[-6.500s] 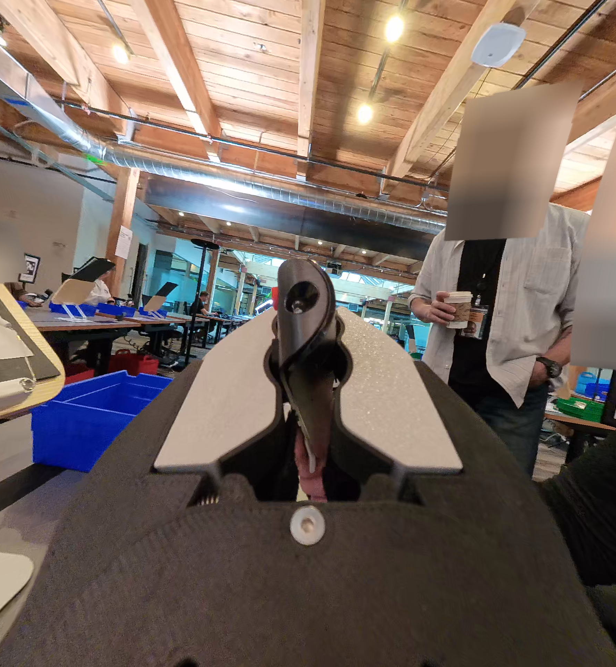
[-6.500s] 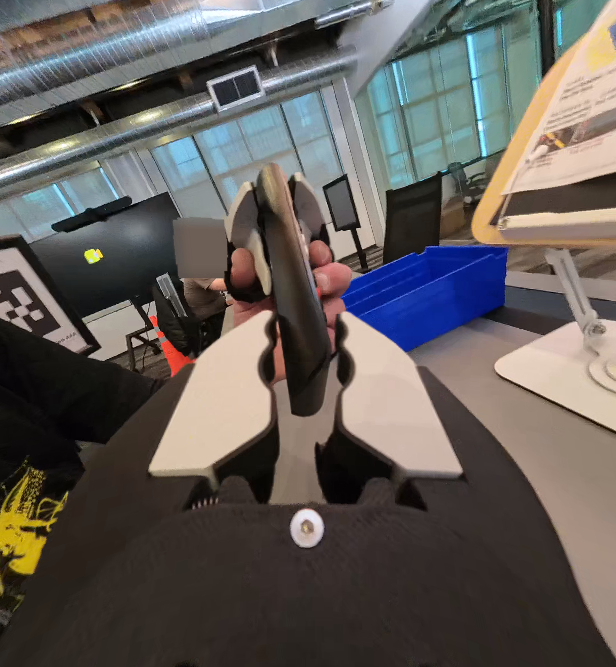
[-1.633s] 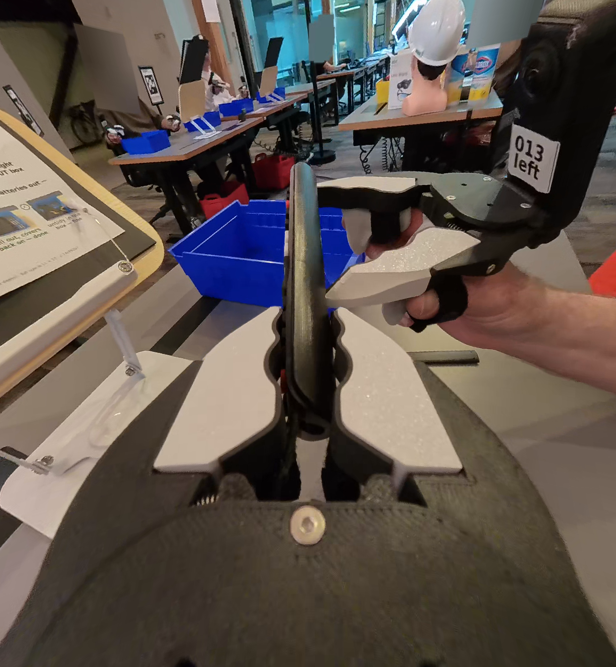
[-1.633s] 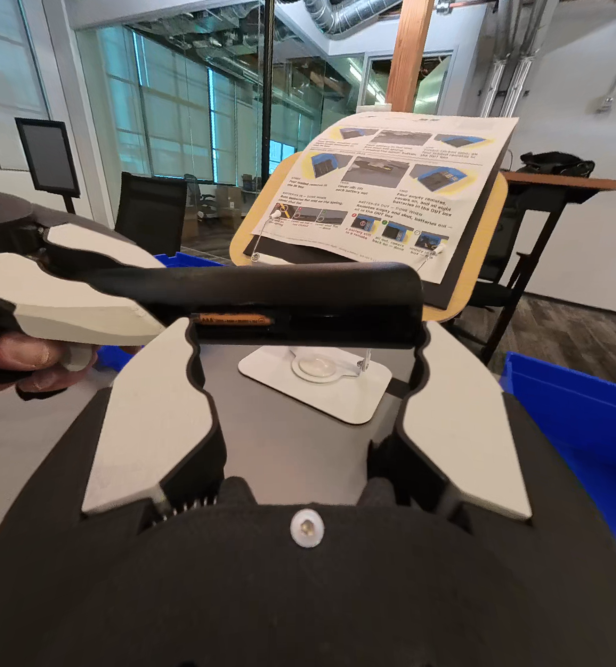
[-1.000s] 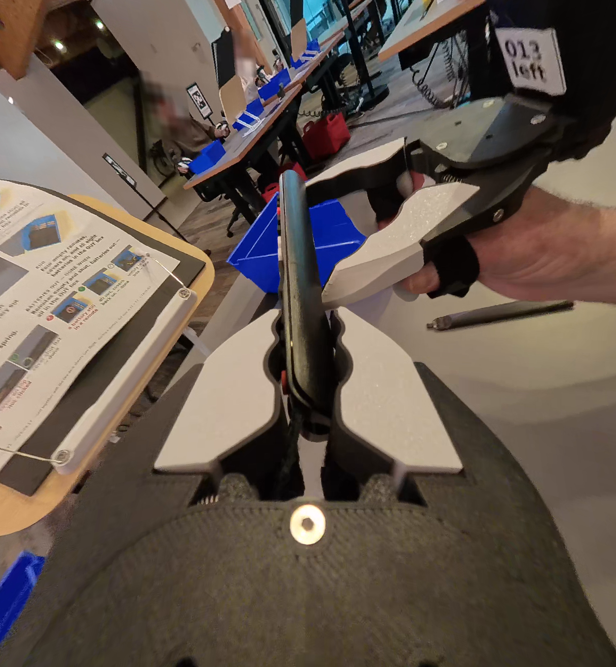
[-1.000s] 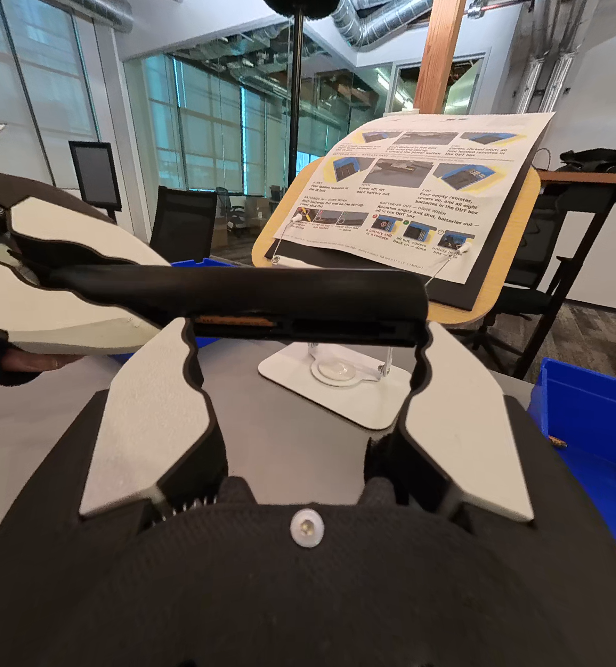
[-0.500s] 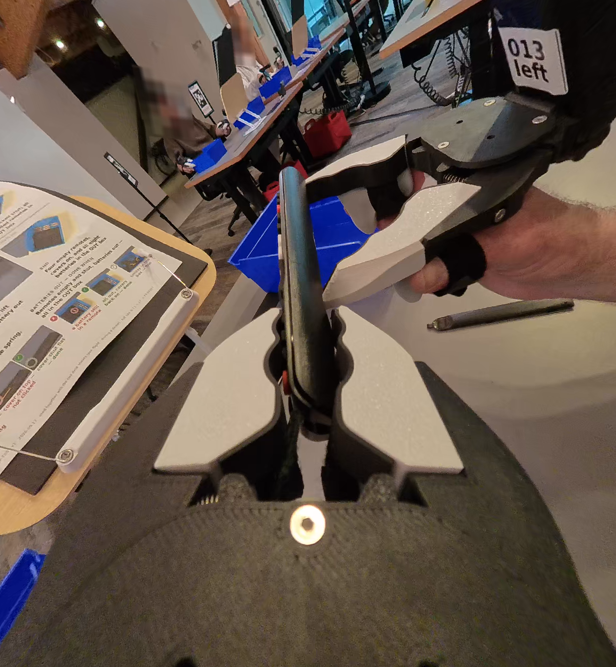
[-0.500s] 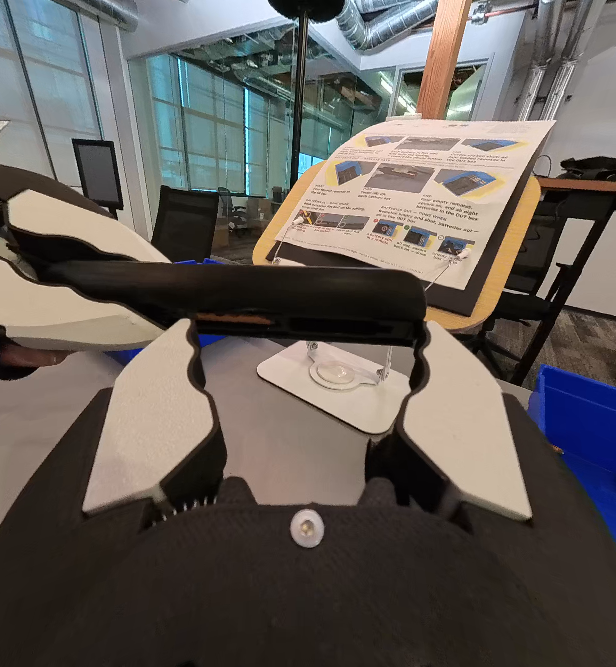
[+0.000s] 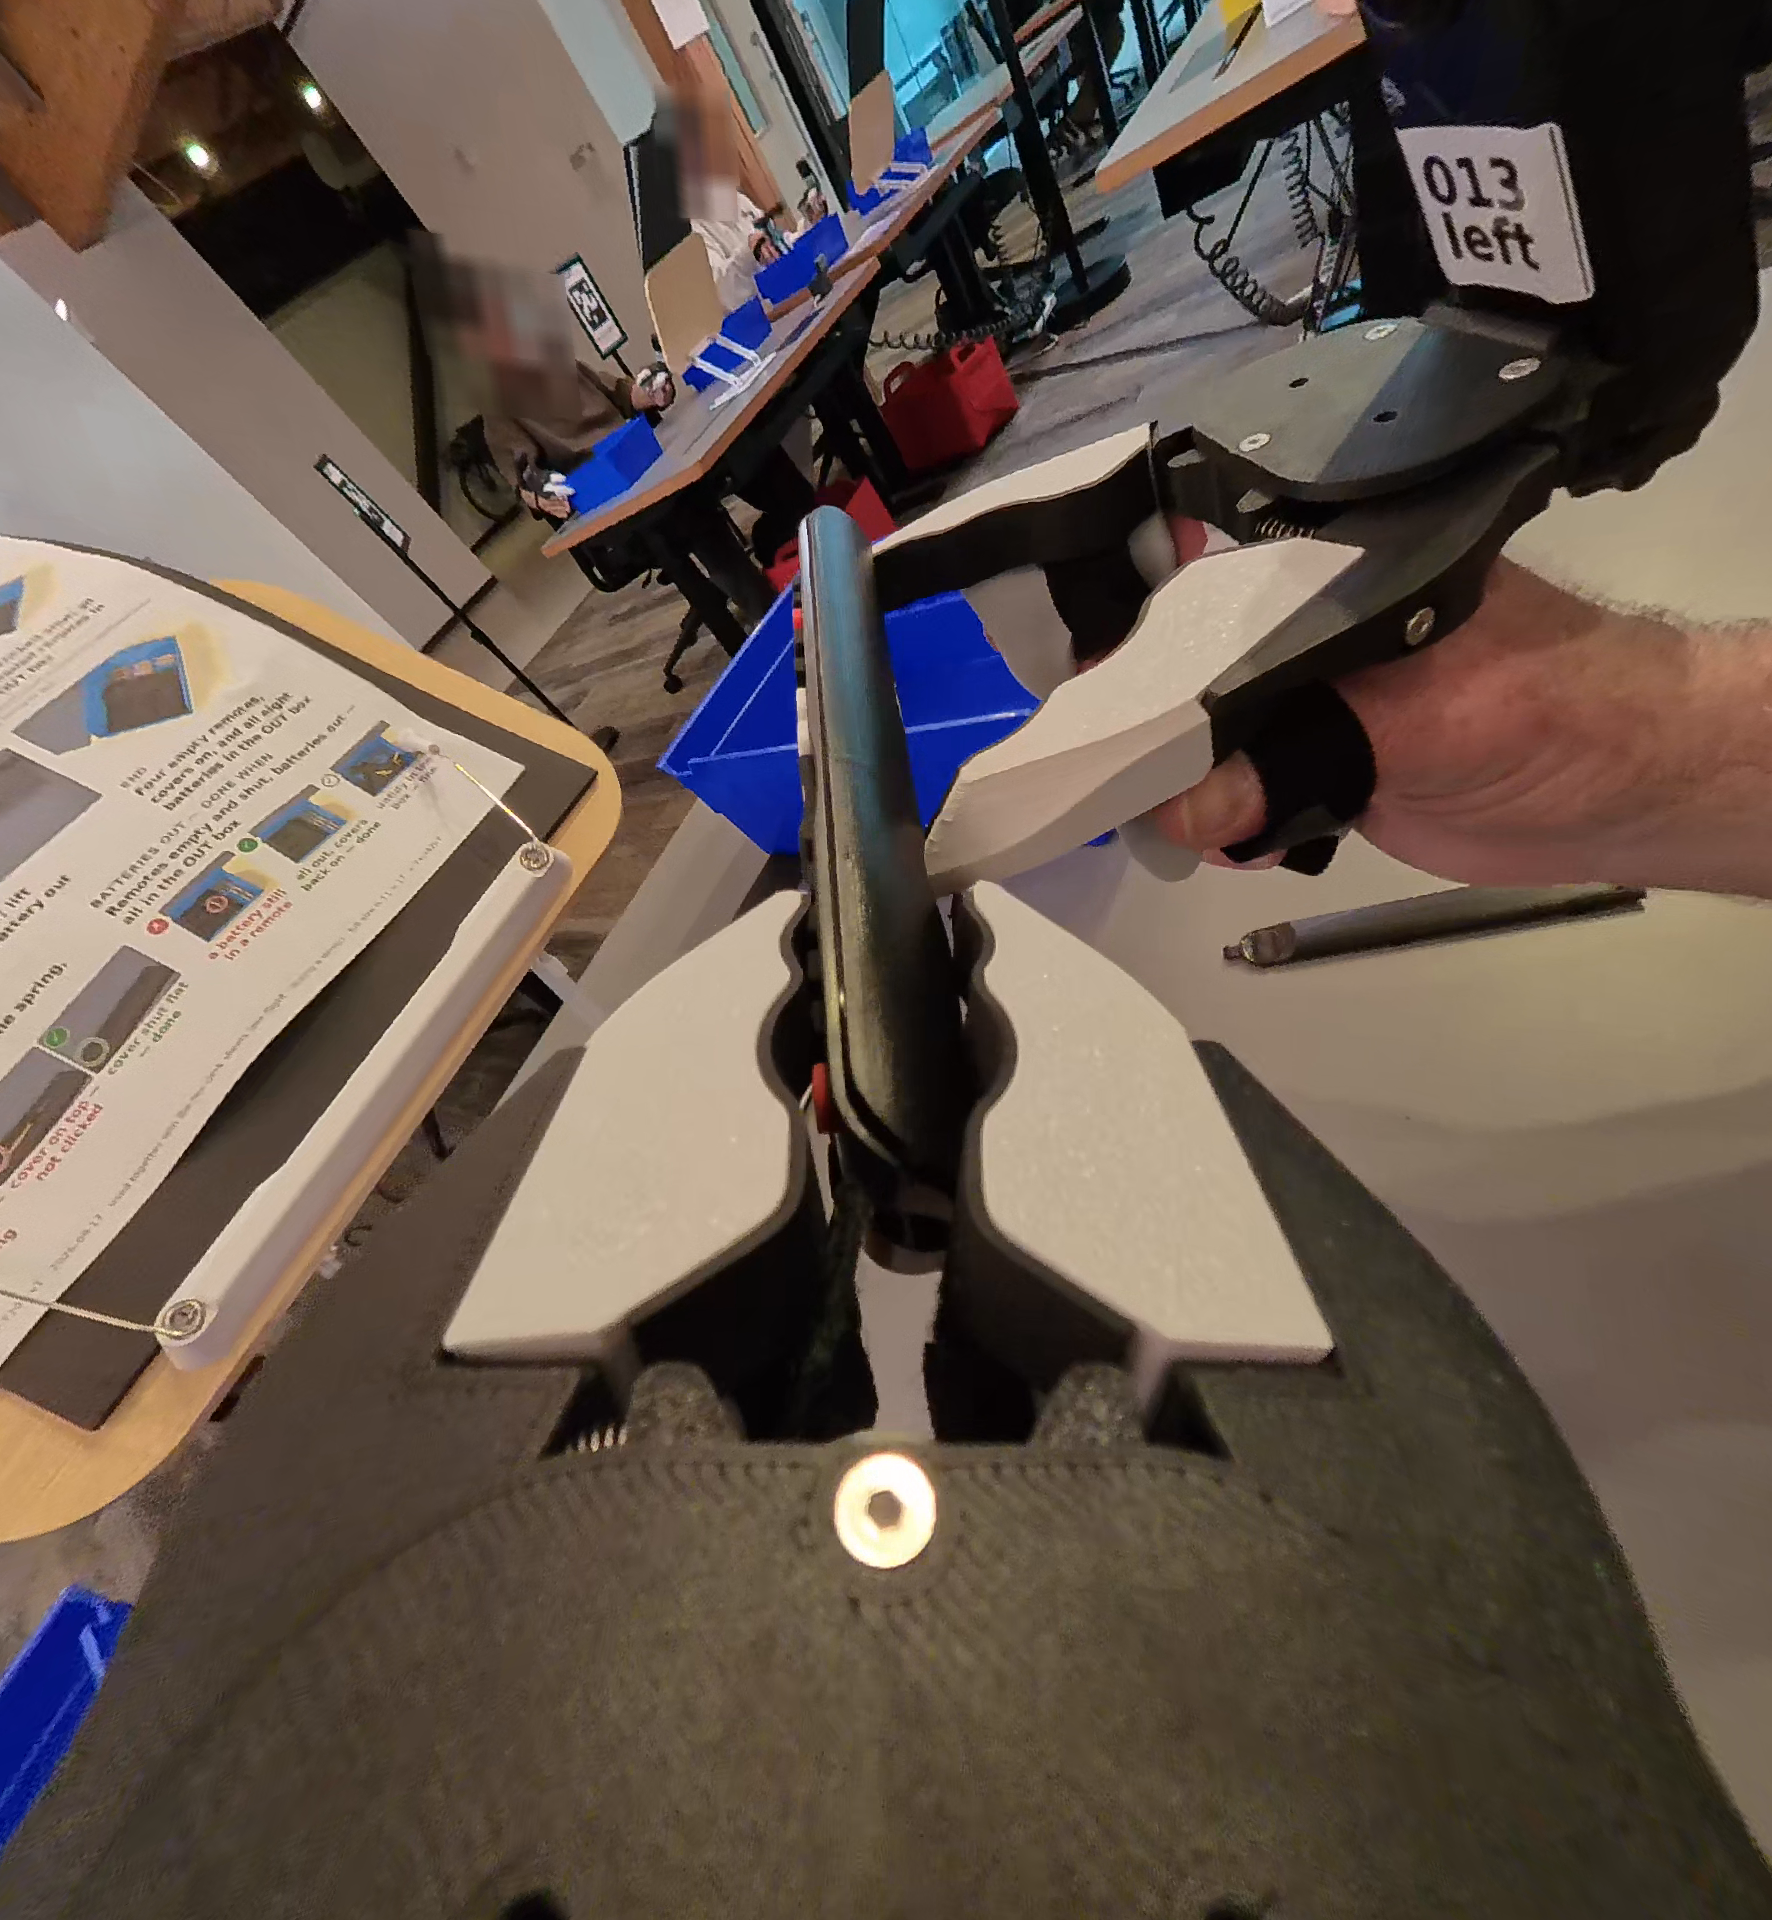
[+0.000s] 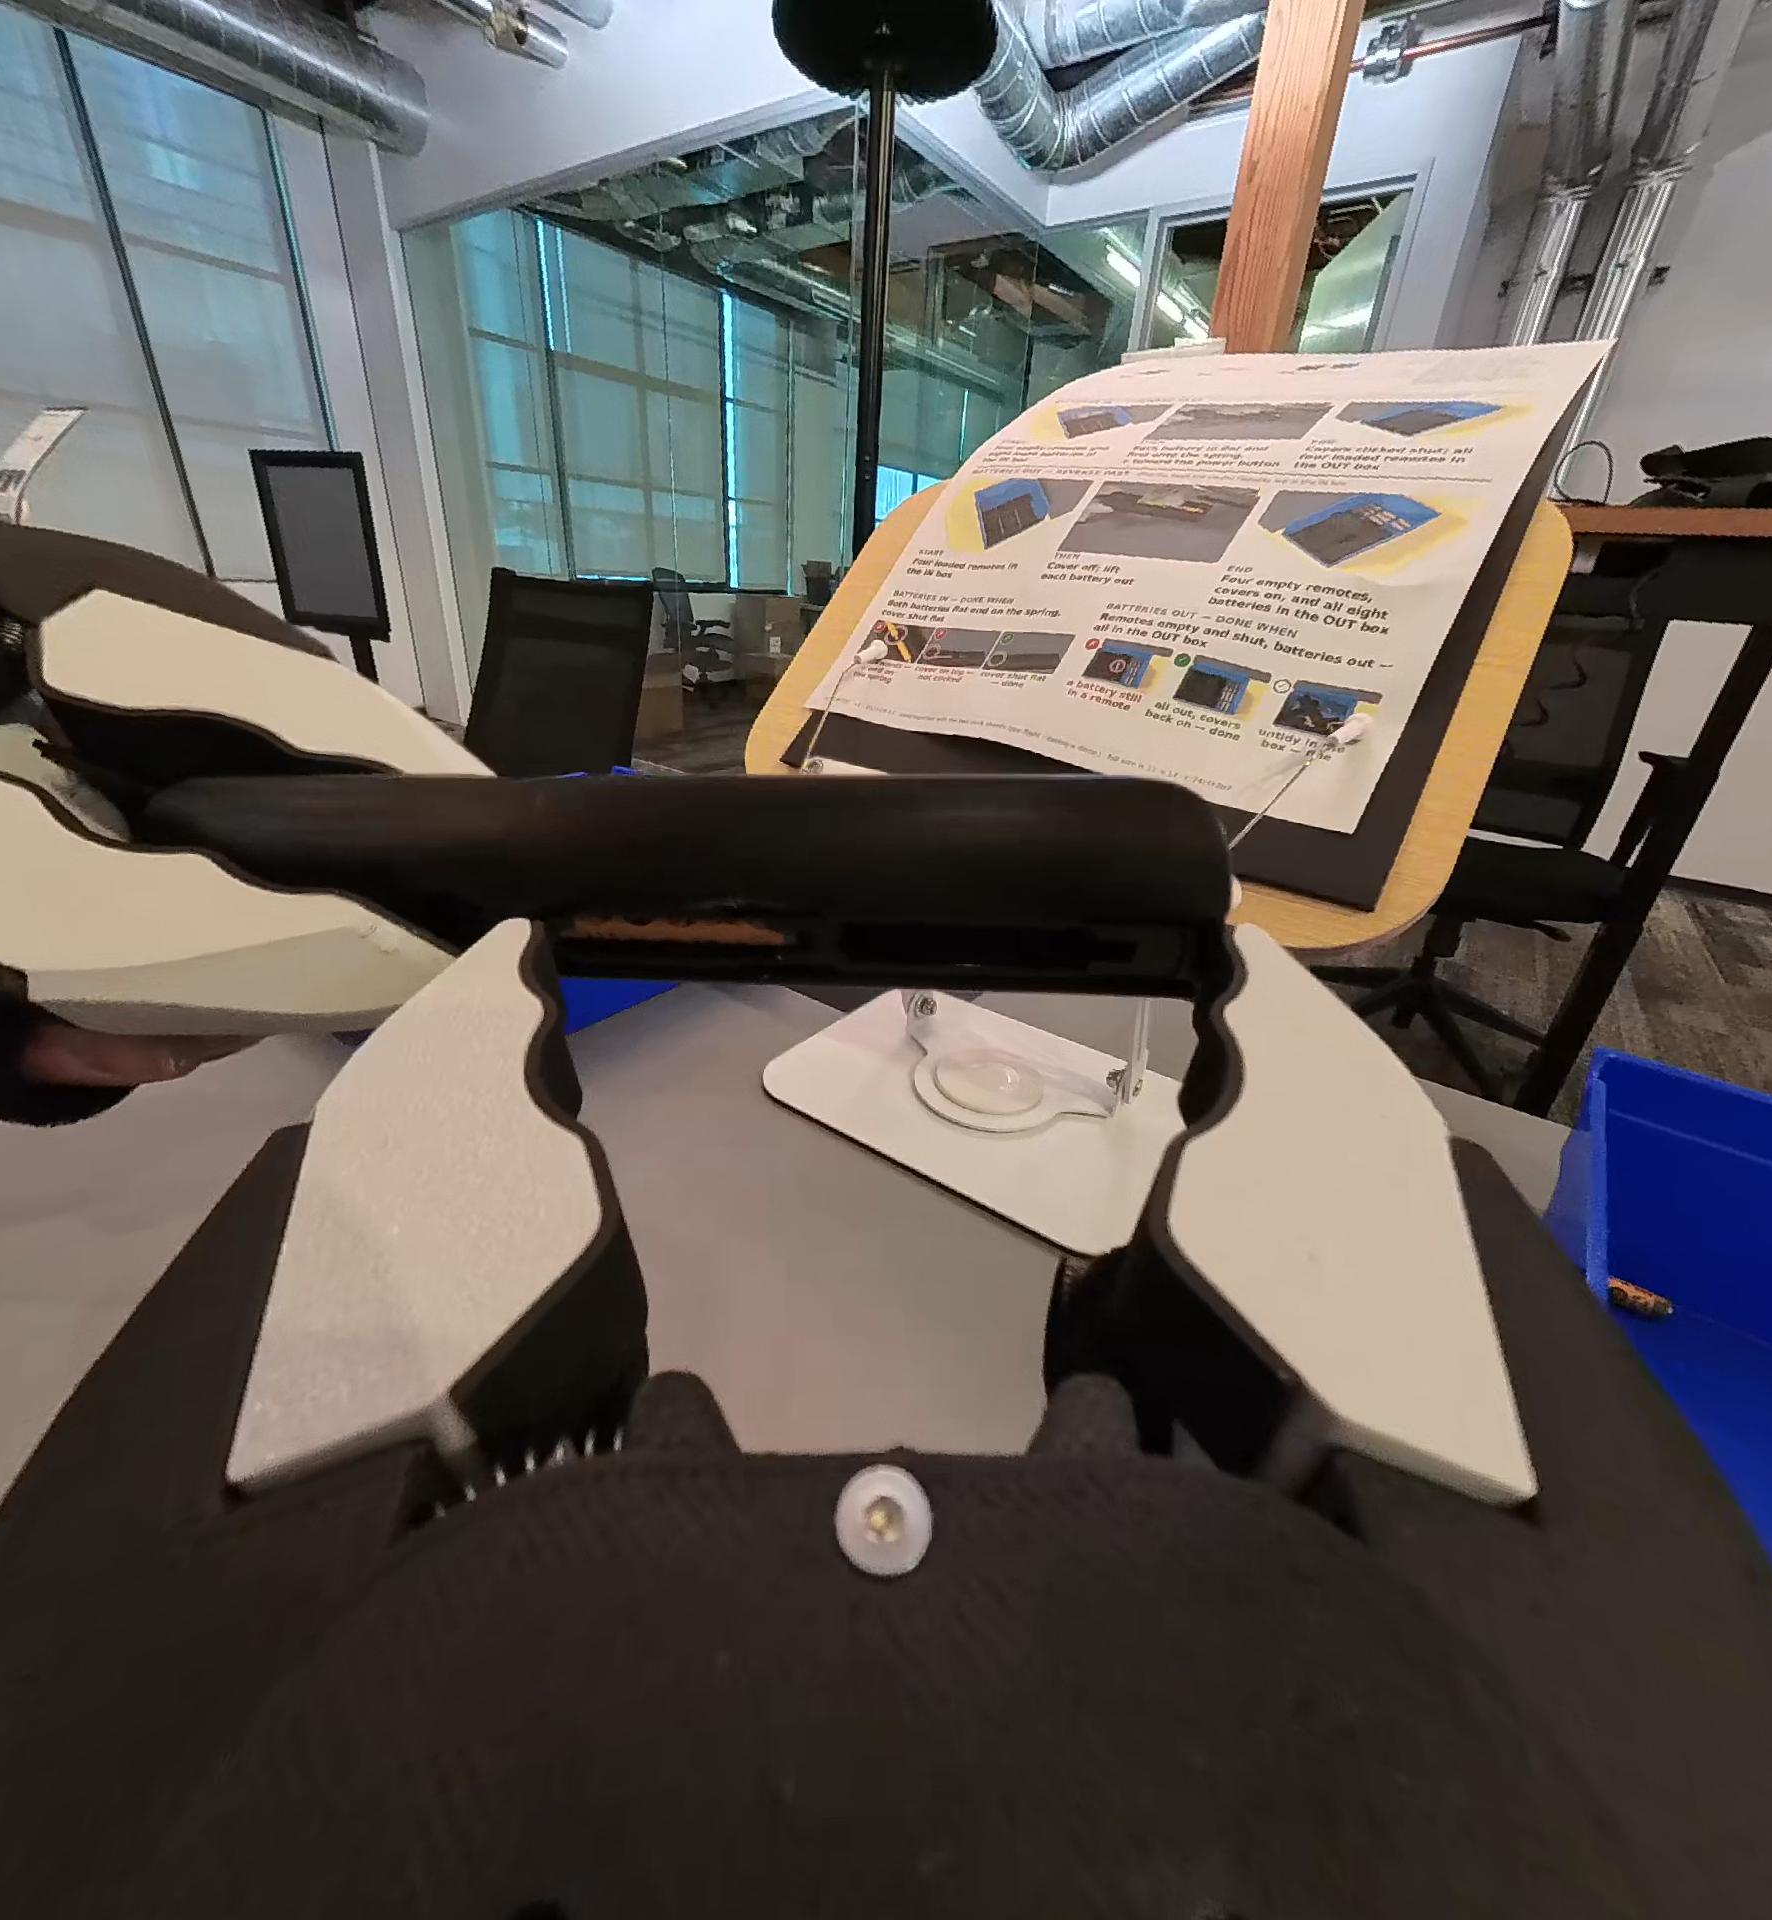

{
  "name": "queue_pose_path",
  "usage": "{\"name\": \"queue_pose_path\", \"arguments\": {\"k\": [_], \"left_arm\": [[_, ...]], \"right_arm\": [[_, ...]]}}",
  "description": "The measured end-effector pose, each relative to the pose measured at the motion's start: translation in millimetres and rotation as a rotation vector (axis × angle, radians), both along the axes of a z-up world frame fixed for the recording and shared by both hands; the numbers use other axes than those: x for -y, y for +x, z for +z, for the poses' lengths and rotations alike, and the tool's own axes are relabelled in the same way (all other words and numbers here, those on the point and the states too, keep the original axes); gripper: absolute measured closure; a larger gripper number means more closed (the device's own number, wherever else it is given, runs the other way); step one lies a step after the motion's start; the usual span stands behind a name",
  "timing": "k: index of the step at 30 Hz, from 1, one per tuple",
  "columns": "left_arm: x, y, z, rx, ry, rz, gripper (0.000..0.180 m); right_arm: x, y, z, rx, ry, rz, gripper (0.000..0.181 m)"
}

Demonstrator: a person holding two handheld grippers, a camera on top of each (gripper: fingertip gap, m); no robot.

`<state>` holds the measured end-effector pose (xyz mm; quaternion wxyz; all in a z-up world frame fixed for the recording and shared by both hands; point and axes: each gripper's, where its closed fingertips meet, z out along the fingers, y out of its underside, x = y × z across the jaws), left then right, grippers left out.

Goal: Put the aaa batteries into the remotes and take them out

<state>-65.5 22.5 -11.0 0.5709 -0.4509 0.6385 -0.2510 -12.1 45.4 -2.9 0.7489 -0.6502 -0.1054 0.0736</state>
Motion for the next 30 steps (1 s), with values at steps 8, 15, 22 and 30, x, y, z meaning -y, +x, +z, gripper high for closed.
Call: {"name": "queue_pose_path", "arguments": {"k": [8, 15, 22, 30], "left_arm": [[1.1, -0.4, 0.8, -0.002, 0.017, 0.006, 0.156], [1.5, 1.0, -0.6, 0.001, 0.001, 0.014, 0.155], [3.9, 0.5, 2.3, 0.023, -0.017, 0.002, 0.156], [5.8, -1.8, 7.6, 0.046, 0.017, 0.013, 0.157]], "right_arm": [[3.2, 3.3, 1.8, -0.024, 0.012, 0.035, 0.075], [2.6, 2.6, 1.1, -0.016, 0.007, 0.034, 0.071], [5.2, 2.5, 5.6, 0.011, 0.026, 0.024, 0.071], [7.0, -0.2, 10.0, 0.002, 0.041, 0.026, 0.072]]}}
